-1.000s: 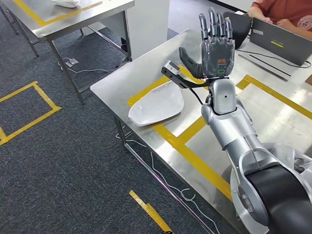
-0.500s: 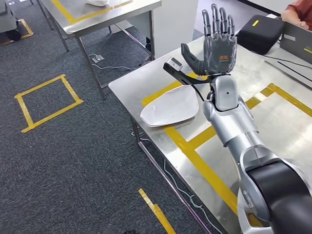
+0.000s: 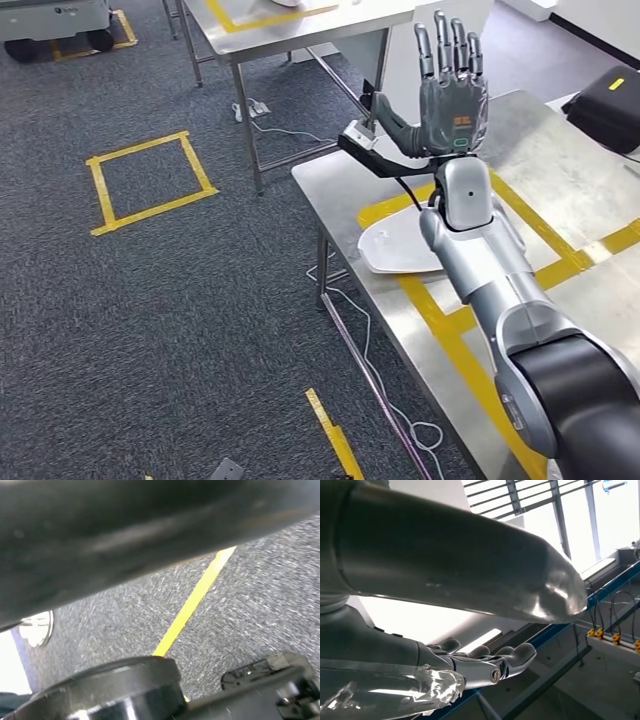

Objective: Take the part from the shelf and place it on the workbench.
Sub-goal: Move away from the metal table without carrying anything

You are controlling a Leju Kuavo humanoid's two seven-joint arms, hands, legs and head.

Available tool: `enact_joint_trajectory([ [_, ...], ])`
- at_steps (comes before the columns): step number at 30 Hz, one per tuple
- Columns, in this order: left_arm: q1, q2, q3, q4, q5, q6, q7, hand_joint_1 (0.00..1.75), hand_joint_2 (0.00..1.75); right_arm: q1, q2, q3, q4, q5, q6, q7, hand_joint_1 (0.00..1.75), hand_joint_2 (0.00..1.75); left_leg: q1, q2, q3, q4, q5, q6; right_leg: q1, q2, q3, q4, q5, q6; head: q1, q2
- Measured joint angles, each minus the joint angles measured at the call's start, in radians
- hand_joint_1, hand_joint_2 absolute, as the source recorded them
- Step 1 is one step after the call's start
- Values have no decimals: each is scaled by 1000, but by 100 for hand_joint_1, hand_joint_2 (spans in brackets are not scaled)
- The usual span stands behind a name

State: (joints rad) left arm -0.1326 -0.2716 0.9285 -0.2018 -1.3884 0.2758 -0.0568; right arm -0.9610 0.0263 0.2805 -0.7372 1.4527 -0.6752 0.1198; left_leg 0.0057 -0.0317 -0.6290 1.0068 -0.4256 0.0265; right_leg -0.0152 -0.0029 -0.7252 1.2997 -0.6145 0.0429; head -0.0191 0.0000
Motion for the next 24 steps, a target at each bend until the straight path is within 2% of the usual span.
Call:
enact_joint_trajectory([
  [1,1,0,0,0,0,0,0,0,0,2,-1,0,0,0,0,0,0,0,0,-12,1,0,0,0,0,2,1,-19,25,-2,0,0],
  [2,1,0,0,0,0,0,0,0,0,2,-1,0,0,0,0,0,0,0,0,-25,3,1,-1,-2,0,6,21,-74,65,-5,0,0],
  [4,0,-1,0,0,0,0,0,0,0,0,-3,1,0,-1,0,0,0,0,-1,-46,5,3,-4,-7,-3,35,81,-209,132,-11,0,0],
  [5,0,-1,1,0,0,0,0,0,0,0,-5,1,0,-1,0,0,0,0,-1,-55,3,4,-4,-12,-3,47,103,-255,147,-14,0,0],
  [6,0,-1,1,0,0,0,0,0,0,0,-6,2,0,-2,1,0,0,0,0,-63,0,4,-3,-18,-3,55,115,-276,149,-16,1,0],
  [8,2,0,2,0,0,0,-2,0,0,1,-6,5,-2,-3,1,0,0,0,3,-78,-5,4,1,-29,-2,44,121,-281,148,-20,1,0],
  [9,4,0,2,0,1,0,-2,0,0,1,-6,6,-4,-3,1,0,0,0,2,-73,-8,7,-4,-34,-4,36,123,-285,149,-24,0,0],
  [11,4,2,3,0,1,0,-3,0,0,0,-6,7,-7,-4,1,1,0,0,-1,-35,-32,62,-40,-45,-8,17,131,-292,150,-37,-7,0],
  [12,3,2,3,0,1,0,-4,0,0,0,-6,7,-8,-5,1,1,0,0,-1,-8,-58,118,-70,-50,-7,9,133,-293,150,-42,-11,0],
  [13,3,2,4,0,1,0,-4,0,0,1,-6,7,-9,-6,1,2,0,0,1,9,-91,187,-100,-54,-6,0,134,-294,149,-45,-14,0],
  [14,3,3,4,0,1,0,-4,0,0,2,-6,8,-9,-6,2,2,0,0,3,17,-120,245,-120,-57,-6,-8,134,-293,148,-46,-14,0],
  [15,3,3,4,0,2,0,-4,0,0,4,-6,8,-9,-6,2,2,0,0,4,21,-137,277,-123,-59,-5,-17,135,-293,147,-46,-14,0],
  [16,4,4,4,0,2,0,-4,0,0,4,-6,9,-9,-6,2,2,0,0,4,23,-135,271,-107,-60,-5,-26,136,-293,145,-46,-14,0],
  [17,4,4,5,0,3,0,-5,0,0,5,-6,10,-10,-6,2,2,0,0,4,27,-114,228,-76,-58,-5,-35,139,-293,144,-45,-14,0],
  [19,4,5,5,0,3,0,-6,0,0,4,-6,10,-14,-7,2,2,0,0,-2,59,-44,95,-12,-50,-1,-50,146,-292,138,-40,-14,0],
  [20,3,4,5,0,3,0,-6,0,0,3,-6,11,-15,-7,2,2,0,0,-6,76,-16,43,2,-44,2,-58,148,-291,134,-36,-14,0],
  [21,2,4,5,0,3,0,-7,0,0,3,-7,11,-17,-8,2,3,0,0,-10,87,-2,14,6,-38,6,-65,149,-290,132,-32,-12,0],
  [22,2,4,5,0,3,0,-8,0,0,2,-7,11,-17,-8,2,3,0,0,-13,87,2,4,1,-34,9,-75,151,-290,129,-27,-12,0],
  [23,2,4,5,0,3,0,-8,0,0,2,-7,12,-18,-9,2,3,0,0,-12,78,2,0,0,-28,9,-85,153,-292,128,-23,-11,0],
  [24,3,4,5,0,3,0,-9,0,0,2,-8,13,-19,-9,2,3,0,0,-10,68,2,-2,2,-24,8,-84,153,-290,122,-18,-11,0],
])
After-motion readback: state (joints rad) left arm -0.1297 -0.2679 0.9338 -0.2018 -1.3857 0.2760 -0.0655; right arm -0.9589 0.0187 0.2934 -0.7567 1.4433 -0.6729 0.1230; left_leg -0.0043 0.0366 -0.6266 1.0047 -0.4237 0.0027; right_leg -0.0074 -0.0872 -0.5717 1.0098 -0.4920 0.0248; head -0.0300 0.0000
